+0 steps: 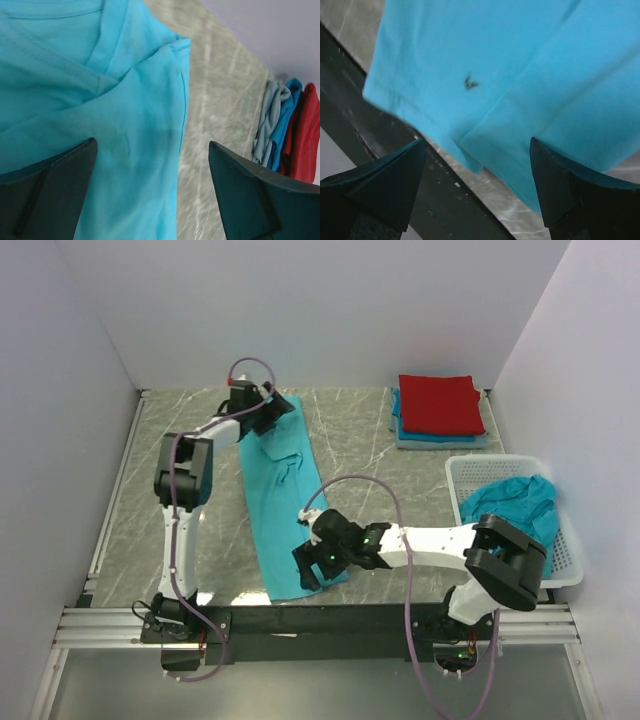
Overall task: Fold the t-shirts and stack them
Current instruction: Fold the tshirt
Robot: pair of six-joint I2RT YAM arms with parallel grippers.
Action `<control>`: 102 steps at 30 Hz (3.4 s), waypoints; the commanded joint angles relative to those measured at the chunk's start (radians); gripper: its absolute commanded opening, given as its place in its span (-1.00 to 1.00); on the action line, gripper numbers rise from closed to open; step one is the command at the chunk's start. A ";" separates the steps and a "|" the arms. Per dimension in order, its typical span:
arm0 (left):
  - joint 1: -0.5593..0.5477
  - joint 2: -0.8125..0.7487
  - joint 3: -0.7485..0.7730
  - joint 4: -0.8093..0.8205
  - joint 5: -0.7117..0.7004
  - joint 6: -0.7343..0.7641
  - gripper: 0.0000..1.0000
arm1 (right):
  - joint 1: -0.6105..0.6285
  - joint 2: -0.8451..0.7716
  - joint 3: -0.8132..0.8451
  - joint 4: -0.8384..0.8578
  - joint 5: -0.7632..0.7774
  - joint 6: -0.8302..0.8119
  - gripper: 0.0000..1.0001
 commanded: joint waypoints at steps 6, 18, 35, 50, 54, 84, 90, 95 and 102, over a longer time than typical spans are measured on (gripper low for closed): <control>-0.077 0.256 0.320 0.055 0.128 -0.021 0.99 | 0.104 0.104 0.199 -0.166 0.013 -0.042 0.80; -0.079 0.077 0.441 -0.029 0.046 0.074 0.99 | 0.104 -0.155 0.206 -0.246 0.344 0.054 0.87; -0.085 -1.044 -0.701 0.037 0.210 -0.007 0.99 | 0.009 -0.802 -0.145 -0.098 0.790 0.345 1.00; -0.197 -1.650 -1.307 -0.533 -0.010 -0.184 0.99 | -0.017 -0.622 -0.260 0.023 0.310 0.320 0.99; -0.209 -1.710 -1.419 -0.517 0.114 -0.227 0.99 | -0.018 -0.511 -0.213 0.026 0.202 0.302 0.97; -0.306 -1.589 -1.467 -0.549 -0.002 -0.308 -0.99 | -0.018 -0.180 -0.174 0.067 0.132 0.342 0.09; -0.306 -1.617 -1.466 -0.524 0.019 -0.308 -0.99 | -0.018 -0.125 -0.152 0.055 0.130 0.345 -0.30; -0.306 -1.623 -1.458 -0.480 0.036 -0.307 -0.99 | -0.018 -0.100 -0.129 0.040 0.125 0.333 -0.69; -0.306 -1.566 -1.432 -0.365 0.076 -0.311 -0.99 | -0.017 -0.157 -0.093 -0.003 0.181 0.291 -1.00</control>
